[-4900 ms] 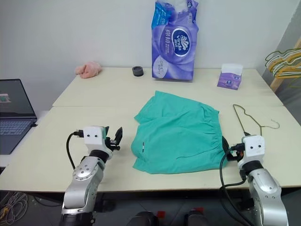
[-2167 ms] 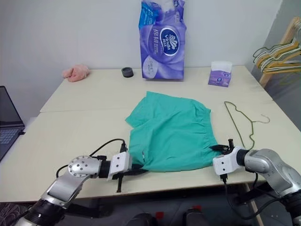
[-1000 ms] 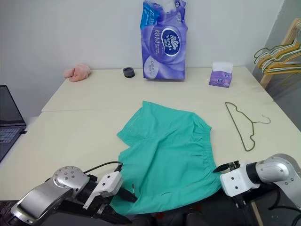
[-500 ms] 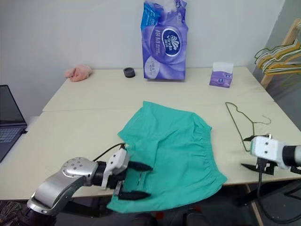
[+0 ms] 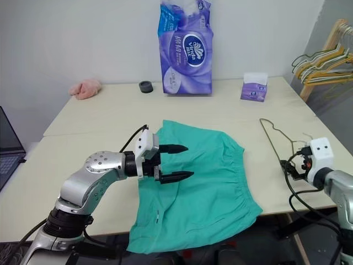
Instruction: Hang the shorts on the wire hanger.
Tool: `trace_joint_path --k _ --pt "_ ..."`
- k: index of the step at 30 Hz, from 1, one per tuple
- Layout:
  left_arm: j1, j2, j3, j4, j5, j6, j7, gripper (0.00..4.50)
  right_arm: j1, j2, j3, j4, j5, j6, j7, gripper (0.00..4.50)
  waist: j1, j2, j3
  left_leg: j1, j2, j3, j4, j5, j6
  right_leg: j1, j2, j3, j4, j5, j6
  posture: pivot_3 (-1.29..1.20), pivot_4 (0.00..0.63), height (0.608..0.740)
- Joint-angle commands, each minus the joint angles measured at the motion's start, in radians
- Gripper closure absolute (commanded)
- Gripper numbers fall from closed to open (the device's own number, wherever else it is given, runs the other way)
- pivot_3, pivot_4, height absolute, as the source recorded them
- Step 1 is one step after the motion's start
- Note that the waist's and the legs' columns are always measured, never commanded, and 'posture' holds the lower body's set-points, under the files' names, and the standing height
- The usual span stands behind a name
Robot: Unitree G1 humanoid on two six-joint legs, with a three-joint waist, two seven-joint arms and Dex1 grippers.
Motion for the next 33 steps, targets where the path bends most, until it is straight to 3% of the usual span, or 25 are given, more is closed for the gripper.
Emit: trace_joint_path --k 1,5,10,13,17,24,33 --pt "-0.022 0.001 -0.015 0.020 0.026 -0.063 -0.037 0.02 -0.066 0.003 0.045 0.125 -0.054 -0.054 -0.035 0.00 0.000 0.000 -0.001 0.000 0.000 0.000 0.000 0.000 0.000 0.000 0.000 0.000 0.000 0.000 0.000 -0.17 0.024 0.740" --pt "-0.018 -0.012 -0.036 0.031 0.050 -0.101 -0.052 0.02 -0.184 -0.004 0.097 0.401 -0.124 -0.156 -0.072 0.00 -0.005 0.001 -0.002 0.001 0.000 0.004 0.000 0.000 0.001 0.000 0.002 0.005 0.000 0.000 0.001 -0.16 0.020 0.740" --pt "-0.016 -0.029 -0.045 0.014 0.060 -0.098 -0.042 0.02 -0.253 -0.009 0.104 0.555 -0.114 -0.138 -0.037 0.00 -0.016 0.000 -0.014 0.001 0.001 0.006 0.000 -0.002 0.003 -0.001 0.004 0.008 0.000 0.001 0.001 -0.15 0.013 0.740" --pt "-0.017 -0.035 -0.048 0.003 0.060 -0.091 -0.037 0.00 -0.272 -0.015 0.125 0.605 -0.112 -0.093 0.004 0.63 -0.021 -0.004 -0.021 0.001 0.001 0.006 0.000 -0.002 0.003 0.000 0.004 0.008 0.000 0.001 0.001 -0.15 0.013 0.740" --pt "-0.014 -0.034 -0.053 -0.010 0.060 -0.085 -0.030 0.00 -0.240 -0.005 0.178 0.614 -0.115 -0.023 0.062 2.00 -0.022 -0.011 -0.031 0.001 0.001 0.005 0.000 -0.002 0.004 0.000 0.004 0.007 -0.001 0.001 0.001 -0.15 0.019 0.740" --pt "0.004 -0.033 -0.052 -0.038 0.052 -0.071 -0.016 0.00 -0.176 0.034 0.189 0.561 -0.140 -0.032 0.004 4.34 -0.022 -0.022 -0.051 0.003 0.003 0.002 0.000 -0.004 0.003 0.004 0.004 0.005 -0.004 0.001 0.001 -0.15 0.023 0.740" --pt "-0.023 -0.059 -0.023 -0.005 0.060 -0.039 0.054 0.00 -0.144 0.014 0.188 0.412 -0.165 -0.113 -0.031 4.49 -0.021 -0.020 -0.051 0.015 0.003 0.003 0.000 -0.009 0.005 0.018 0.004 0.006 -0.013 0.001 0.002 -0.15 0.029 0.740"
